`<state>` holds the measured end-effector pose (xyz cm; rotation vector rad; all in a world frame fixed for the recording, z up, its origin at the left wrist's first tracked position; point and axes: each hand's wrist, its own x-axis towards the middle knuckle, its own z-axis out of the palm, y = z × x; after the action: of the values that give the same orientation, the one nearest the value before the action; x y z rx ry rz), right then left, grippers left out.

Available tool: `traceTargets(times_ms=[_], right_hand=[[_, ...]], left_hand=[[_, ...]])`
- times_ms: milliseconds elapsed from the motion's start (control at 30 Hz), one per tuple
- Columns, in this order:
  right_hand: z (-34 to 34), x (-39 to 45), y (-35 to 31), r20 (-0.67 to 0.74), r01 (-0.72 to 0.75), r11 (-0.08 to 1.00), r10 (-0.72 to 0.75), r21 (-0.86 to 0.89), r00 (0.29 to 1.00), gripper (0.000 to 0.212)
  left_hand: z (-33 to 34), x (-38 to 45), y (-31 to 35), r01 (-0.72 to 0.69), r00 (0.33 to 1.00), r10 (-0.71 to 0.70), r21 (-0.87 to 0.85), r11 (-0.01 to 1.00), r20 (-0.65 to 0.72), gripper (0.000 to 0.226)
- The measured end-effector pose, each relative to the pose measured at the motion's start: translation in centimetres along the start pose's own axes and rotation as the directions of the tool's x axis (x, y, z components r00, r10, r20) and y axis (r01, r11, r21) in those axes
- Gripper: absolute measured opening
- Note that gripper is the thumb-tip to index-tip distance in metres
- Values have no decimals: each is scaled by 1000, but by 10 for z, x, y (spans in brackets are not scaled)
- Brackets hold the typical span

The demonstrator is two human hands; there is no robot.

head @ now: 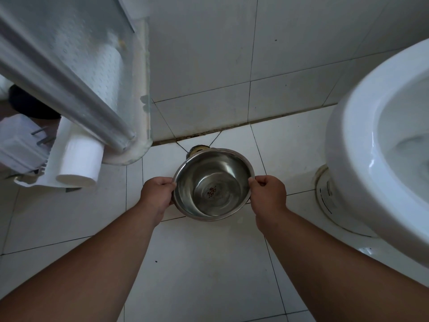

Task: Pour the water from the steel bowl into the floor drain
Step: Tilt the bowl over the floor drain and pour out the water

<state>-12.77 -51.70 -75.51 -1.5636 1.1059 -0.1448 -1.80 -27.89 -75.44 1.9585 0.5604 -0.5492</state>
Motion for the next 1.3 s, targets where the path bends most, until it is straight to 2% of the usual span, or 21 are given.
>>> traceTargets(times_ms=[1033,1300], right_hand=[[-3,-7,-21,16,20,1000,-21,9,1000,32],[-3,-8,-24,23,21,1000,-21,22,1000,27]], left_hand=[[-7,-3,4,8,1000,-9,-61,998,-21,18],[-5,-2,3,10,999,-13,-73,997,-35,18]])
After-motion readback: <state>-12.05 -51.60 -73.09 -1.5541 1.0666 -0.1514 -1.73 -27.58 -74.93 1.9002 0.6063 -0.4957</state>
